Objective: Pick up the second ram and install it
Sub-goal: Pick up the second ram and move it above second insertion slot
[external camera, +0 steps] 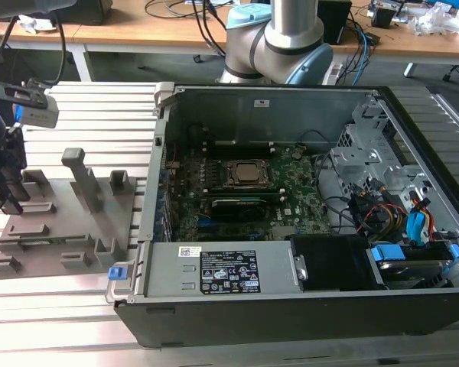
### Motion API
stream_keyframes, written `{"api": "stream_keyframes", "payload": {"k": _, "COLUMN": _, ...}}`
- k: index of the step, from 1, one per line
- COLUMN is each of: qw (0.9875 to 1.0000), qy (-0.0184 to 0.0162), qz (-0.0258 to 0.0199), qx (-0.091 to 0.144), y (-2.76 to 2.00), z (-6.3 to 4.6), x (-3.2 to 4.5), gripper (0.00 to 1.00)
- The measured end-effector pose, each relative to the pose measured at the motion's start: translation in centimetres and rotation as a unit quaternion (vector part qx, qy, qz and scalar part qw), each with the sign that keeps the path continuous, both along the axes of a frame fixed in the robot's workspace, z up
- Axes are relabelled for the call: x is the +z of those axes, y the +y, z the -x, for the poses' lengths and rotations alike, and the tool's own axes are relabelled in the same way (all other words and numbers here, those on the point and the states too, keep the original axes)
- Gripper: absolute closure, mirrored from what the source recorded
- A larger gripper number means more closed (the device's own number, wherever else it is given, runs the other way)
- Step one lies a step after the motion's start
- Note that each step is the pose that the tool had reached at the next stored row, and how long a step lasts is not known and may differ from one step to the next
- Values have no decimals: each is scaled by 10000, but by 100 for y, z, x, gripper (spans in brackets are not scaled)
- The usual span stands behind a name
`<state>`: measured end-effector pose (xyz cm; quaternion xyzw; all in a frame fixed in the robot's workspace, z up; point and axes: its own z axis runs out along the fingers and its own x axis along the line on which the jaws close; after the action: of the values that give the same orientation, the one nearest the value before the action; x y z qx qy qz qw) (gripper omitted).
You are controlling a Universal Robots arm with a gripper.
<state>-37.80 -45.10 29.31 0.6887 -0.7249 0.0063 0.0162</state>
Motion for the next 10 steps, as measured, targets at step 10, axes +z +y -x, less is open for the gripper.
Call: {"api": "stream_keyframes", "payload": {"k": 10, "qw": 10000, "qy": 0, "qz": 0, "qx": 0, "y": -1, "z": 0, "x": -117, "gripper": 70}}
